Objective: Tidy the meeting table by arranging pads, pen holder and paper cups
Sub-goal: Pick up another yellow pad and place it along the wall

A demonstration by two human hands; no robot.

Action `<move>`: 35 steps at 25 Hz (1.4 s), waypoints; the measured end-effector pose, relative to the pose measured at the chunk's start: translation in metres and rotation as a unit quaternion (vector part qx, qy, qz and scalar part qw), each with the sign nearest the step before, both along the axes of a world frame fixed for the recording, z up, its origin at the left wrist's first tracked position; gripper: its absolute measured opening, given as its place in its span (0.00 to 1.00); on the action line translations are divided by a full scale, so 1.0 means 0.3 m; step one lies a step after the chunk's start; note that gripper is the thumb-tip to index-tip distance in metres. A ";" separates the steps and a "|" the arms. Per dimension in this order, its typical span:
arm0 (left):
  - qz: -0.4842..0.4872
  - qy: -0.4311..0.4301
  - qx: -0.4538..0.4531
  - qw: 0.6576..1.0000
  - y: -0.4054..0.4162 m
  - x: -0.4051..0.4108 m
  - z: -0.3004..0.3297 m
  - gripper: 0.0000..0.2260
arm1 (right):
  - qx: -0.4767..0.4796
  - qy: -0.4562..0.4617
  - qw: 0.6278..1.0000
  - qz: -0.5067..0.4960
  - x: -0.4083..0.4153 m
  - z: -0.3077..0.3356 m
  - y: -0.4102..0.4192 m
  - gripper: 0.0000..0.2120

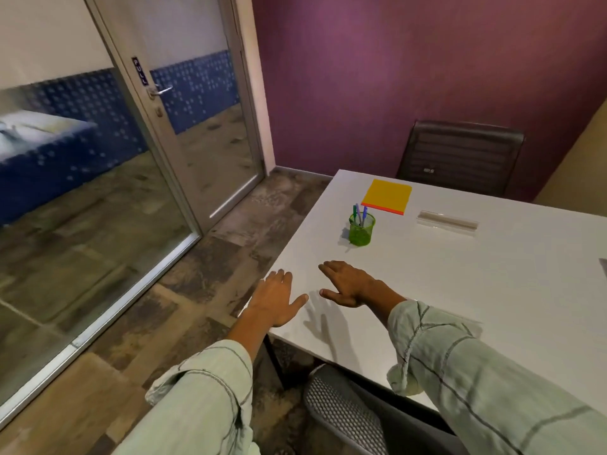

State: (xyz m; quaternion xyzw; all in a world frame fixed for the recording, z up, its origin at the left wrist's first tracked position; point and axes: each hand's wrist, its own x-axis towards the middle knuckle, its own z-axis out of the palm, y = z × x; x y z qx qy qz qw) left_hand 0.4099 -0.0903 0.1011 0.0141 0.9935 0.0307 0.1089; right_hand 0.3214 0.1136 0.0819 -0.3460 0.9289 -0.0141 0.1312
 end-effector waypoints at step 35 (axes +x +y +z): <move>-0.457 -0.062 0.069 0.885 -0.690 -1.505 -0.129 0.33 | -0.008 -0.046 0.872 -0.488 -0.861 -0.109 -0.772 0.35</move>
